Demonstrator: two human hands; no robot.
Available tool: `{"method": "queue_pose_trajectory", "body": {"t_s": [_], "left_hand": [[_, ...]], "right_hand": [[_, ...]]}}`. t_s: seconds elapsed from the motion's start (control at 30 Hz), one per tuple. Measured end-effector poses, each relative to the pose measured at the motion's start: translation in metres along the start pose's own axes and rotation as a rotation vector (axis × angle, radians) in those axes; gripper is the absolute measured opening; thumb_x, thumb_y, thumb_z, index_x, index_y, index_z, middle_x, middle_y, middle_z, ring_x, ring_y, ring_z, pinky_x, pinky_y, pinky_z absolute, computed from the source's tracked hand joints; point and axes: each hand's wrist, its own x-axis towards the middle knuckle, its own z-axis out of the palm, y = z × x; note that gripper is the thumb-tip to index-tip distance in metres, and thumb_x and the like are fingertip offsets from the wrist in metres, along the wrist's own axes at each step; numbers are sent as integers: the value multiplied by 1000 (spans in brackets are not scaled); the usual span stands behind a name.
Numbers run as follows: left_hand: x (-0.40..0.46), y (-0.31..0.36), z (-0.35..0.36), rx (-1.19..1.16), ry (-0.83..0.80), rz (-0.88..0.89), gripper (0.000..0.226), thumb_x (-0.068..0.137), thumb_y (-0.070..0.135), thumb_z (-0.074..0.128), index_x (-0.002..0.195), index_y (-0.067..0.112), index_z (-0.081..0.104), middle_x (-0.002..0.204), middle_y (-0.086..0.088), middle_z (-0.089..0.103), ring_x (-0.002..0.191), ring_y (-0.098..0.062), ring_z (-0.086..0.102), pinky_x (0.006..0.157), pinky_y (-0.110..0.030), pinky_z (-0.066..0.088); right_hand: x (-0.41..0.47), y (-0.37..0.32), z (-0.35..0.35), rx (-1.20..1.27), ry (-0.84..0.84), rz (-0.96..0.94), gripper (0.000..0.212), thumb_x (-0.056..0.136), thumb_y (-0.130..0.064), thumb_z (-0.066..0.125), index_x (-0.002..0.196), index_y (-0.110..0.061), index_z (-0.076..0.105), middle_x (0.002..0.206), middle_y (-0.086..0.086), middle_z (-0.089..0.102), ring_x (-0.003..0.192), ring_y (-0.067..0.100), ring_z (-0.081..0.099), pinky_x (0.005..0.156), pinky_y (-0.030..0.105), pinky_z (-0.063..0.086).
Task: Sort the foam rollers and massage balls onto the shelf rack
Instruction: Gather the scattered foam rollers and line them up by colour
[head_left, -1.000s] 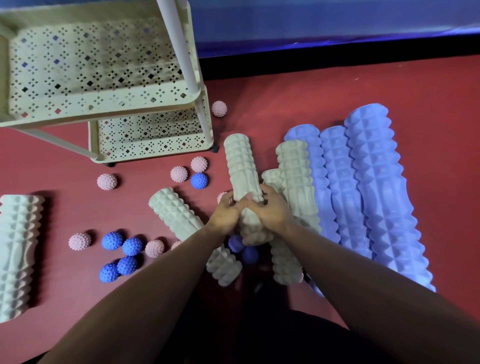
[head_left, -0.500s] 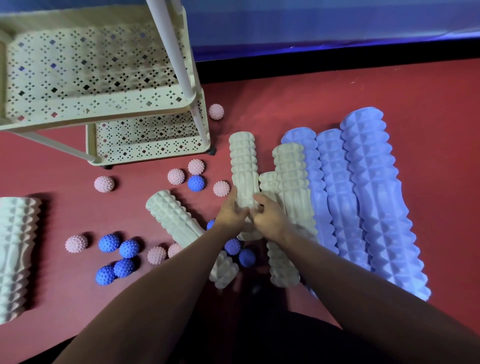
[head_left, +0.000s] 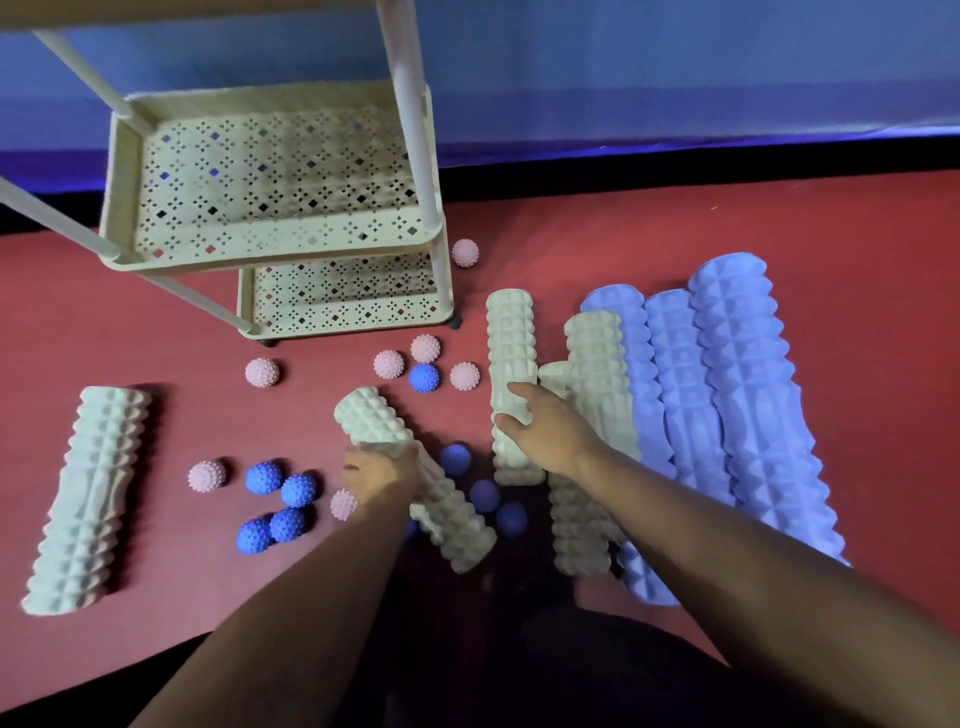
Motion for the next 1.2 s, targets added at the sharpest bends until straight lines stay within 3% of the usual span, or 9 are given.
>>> {"method": "queue_pose_trajectory", "body": {"t_s": [0.1,0.2,0.33,0.53,0.67,0.8,0.9,1.0,1.2], "left_hand": [[28,-12,10,-4,-297,-15,79,82,56,60,143,8,46,141,-13,54,124,-32,56,98,-32,44],[53,-23,21,-95,-275,-80,77,75,52,74,132,5,53,118,-12,65,98,-31,67,87,-43,57],[41,-17,14,-50,-180,11,103,59,74,73,132,4,53,115,-14,67,101,-34,68,91,-45,55],[-15,19,-8,-162,-163,436,53,77,51,76,119,23,59,106,12,69,94,-10,67,82,-26,51],[-38,57,0,-321,-366,455,38,78,52,76,106,27,69,93,12,76,84,-4,72,76,-25,57],[-53,85,23,-439,-557,360,46,82,53,72,113,18,71,96,5,78,89,-12,75,88,-34,59],[-61,89,37,-419,-695,347,37,96,42,60,114,11,68,93,5,76,88,-13,72,88,-34,56],[-69,91,47,-382,-818,339,50,93,47,53,129,14,61,116,3,73,108,-13,68,103,-34,50],[-63,77,62,-281,-880,267,101,68,73,52,151,18,38,151,-19,43,143,-36,37,121,-54,26]], "right_hand": [[1,1,14,-20,-15,-14,60,98,-40,58,152,-22,39,153,2,45,138,18,44,111,27,32],[2,5,25,-13,-72,-3,62,97,-41,58,153,-24,37,155,-3,43,139,16,44,113,29,33],[8,12,35,4,-78,38,66,94,-43,62,153,-25,38,153,-5,47,136,15,48,114,33,37],[7,2,32,266,-82,41,66,91,-41,69,150,-28,42,149,-10,48,132,9,49,90,27,54],[6,0,22,320,-123,16,87,77,-50,80,150,-41,35,148,-9,50,129,6,52,109,35,46],[6,9,10,339,36,23,100,63,-50,88,145,-50,31,136,-17,58,124,6,57,105,39,50],[1,11,1,116,203,64,100,71,-54,79,150,-50,17,139,-6,52,121,16,57,97,38,51],[-1,19,2,-31,298,148,91,83,-55,68,152,-46,11,139,2,45,120,24,56,89,43,53],[-2,22,3,-323,328,59,52,95,-41,58,141,-19,48,140,1,44,130,21,42,93,38,50]]}}
